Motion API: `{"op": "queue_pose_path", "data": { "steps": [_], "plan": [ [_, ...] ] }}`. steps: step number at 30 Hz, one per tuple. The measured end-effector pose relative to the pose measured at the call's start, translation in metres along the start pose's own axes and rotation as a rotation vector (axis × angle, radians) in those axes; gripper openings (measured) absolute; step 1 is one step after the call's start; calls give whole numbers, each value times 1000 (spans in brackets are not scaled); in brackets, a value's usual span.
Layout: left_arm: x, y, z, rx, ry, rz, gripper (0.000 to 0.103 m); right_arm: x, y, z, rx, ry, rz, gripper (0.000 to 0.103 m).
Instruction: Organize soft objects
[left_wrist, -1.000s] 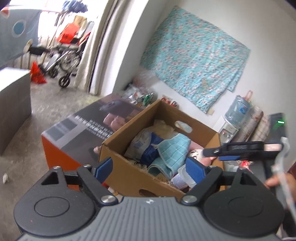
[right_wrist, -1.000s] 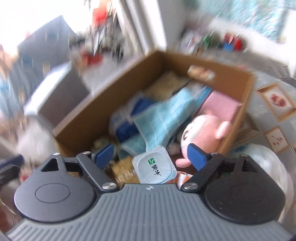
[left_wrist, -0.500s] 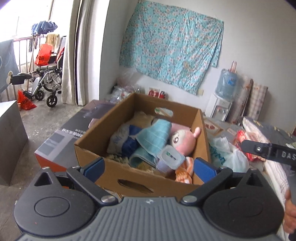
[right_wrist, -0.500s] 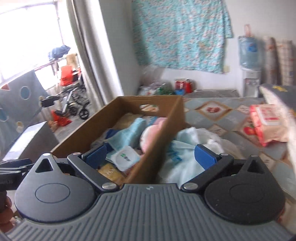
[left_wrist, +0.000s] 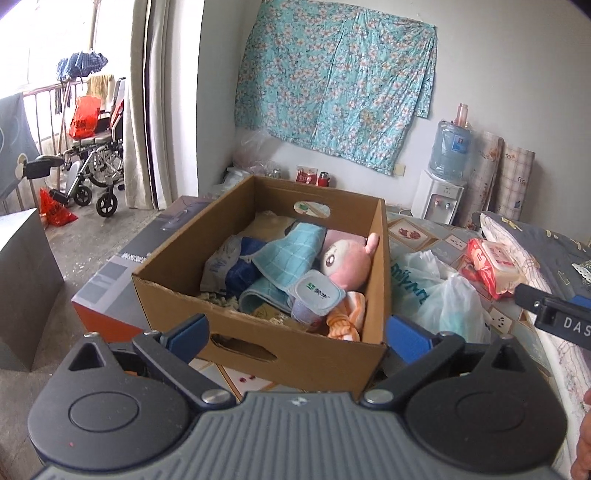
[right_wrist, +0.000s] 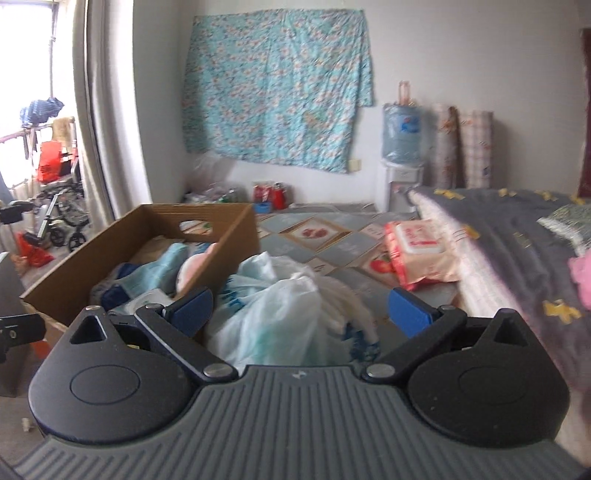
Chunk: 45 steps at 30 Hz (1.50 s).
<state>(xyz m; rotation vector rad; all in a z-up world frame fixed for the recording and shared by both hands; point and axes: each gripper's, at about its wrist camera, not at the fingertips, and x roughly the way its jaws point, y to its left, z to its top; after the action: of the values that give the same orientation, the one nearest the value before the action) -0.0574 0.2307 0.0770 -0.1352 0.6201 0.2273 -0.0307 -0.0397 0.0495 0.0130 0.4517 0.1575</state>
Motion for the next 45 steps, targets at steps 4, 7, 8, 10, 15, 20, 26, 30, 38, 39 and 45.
{"op": "queue_pose_path", "data": {
  "steps": [4,7,8,10,15,20,26,30,38,39,45],
  "plan": [
    [4,-7,-3,9,15,38,103,-5,-6,1,-21,-28,-59,102],
    [9,-13,-4,43,27,76,103,-8,-14,3,21,-36,-46,102],
    [12,-16,-4,55,31,83,103,-8,-16,3,41,-36,-37,102],
    [16,-18,-4,79,47,85,103,-10,-20,2,78,-37,-18,102],
    [30,-18,-5,78,90,55,103,-2,-22,-4,132,-14,25,102],
    [34,-17,-5,98,53,105,103,7,-16,-12,140,5,83,102],
    [33,-20,-4,154,18,106,103,10,-2,-16,129,32,102,102],
    [31,-21,-2,158,8,93,103,9,1,-16,107,48,102,102],
    [34,-19,-1,123,75,90,103,19,11,-18,118,139,187,102],
    [36,-19,-1,118,88,91,103,21,14,-18,115,152,199,102],
    [42,-19,-1,104,133,99,103,31,31,-20,75,207,243,102]
  ]
}}
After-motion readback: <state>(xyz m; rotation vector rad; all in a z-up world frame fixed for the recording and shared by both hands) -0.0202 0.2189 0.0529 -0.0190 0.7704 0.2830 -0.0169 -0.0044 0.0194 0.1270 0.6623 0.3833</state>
